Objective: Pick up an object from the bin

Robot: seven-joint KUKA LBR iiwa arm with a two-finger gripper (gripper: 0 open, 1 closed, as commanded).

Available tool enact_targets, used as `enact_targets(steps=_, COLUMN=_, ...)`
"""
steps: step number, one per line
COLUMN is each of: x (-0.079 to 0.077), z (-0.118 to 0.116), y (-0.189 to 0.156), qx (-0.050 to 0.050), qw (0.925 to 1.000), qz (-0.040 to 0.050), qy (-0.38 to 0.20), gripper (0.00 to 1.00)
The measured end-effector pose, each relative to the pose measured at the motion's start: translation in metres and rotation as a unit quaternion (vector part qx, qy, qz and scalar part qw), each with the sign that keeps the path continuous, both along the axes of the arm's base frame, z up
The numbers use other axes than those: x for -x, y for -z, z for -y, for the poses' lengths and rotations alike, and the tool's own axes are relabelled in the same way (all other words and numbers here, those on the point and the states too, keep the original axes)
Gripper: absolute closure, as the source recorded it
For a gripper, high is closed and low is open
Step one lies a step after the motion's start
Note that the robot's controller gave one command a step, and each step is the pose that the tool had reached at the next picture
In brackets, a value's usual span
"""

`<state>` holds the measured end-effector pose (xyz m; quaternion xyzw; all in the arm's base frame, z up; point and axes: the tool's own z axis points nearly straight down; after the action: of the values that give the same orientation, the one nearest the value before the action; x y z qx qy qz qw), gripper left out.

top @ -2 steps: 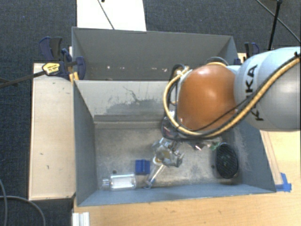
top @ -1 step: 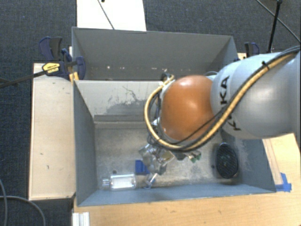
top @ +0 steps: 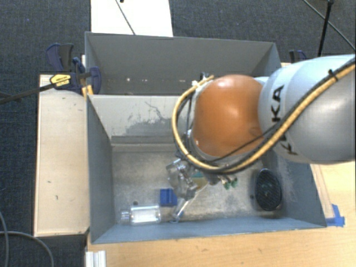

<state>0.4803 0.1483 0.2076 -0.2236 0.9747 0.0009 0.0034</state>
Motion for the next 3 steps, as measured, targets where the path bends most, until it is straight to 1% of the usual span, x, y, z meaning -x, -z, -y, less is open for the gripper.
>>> enact_targets(steps=1, x=0.000, z=0.001, y=0.001, qx=0.001, qw=1.0000, qz=-0.0012, qy=0.000, gripper=0.00)
enact_targets(steps=2, x=-0.010, z=0.016, y=0.129, qx=0.002, qw=0.9999, qz=-0.0059, qy=-0.015, gripper=0.00)
enact_targets(steps=3, x=-0.012, z=0.015, y=0.125, qx=0.001, qw=0.9999, qz=-0.0024, qy=-0.015, gripper=1.00)
